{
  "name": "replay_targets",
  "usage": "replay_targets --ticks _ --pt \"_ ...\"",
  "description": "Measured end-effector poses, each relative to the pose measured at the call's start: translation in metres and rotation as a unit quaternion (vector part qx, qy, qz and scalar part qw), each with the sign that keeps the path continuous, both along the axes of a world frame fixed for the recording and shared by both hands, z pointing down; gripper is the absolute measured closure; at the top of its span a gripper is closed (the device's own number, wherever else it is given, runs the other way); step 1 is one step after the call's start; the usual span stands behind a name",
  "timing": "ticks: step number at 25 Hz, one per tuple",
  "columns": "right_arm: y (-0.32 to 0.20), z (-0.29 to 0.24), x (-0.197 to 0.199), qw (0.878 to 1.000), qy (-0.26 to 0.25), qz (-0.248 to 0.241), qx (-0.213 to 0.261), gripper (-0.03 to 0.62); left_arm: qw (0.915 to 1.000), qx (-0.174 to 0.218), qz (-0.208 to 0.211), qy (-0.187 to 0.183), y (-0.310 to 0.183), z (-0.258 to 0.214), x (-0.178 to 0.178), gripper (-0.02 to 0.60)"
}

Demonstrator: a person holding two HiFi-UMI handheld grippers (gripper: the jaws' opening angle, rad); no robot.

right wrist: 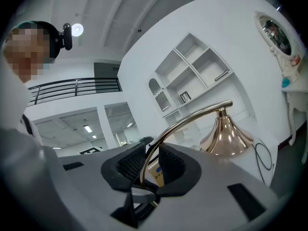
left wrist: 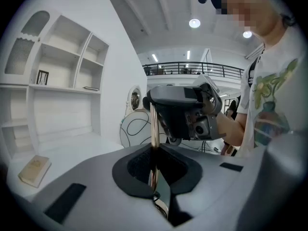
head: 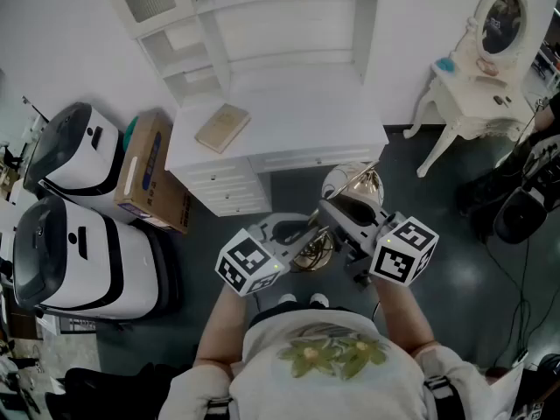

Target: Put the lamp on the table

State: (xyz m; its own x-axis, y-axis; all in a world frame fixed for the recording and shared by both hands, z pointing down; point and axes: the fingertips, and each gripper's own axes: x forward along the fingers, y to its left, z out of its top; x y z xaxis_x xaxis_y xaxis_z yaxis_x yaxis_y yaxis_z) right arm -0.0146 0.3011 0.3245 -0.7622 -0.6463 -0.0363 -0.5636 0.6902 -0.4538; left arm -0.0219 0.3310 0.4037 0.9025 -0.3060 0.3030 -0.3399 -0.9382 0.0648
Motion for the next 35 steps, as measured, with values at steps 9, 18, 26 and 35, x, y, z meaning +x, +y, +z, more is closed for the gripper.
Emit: replay_targets --ticks 9,18,26,35 --pt "0.002 0.007 0.011 1.000 0.005 -0.006 -0.005 0.499 0.9999 -0.009 -0.005 0.003 0.003 0.006 0.012 0.541" --pt "-0.006 0.015 0.010 1.000 0.010 -0.007 -0.011 0.499 0.9999 -0.014 -0.006 0.000 -0.004 0.014 0.011 0.541" --pt "-0.035 0.017 0.041 1.000 0.005 -0.007 -0.014 0.497 0.9998 -0.015 -0.009 -0.008 -0.034 0.016 0.042 0.541" --pt "-0.075 0.020 0.034 1.000 0.005 -0.002 -0.019 0.496 0.9998 -0.019 -0.003 -0.006 -0.072 0.018 0.036 0.541"
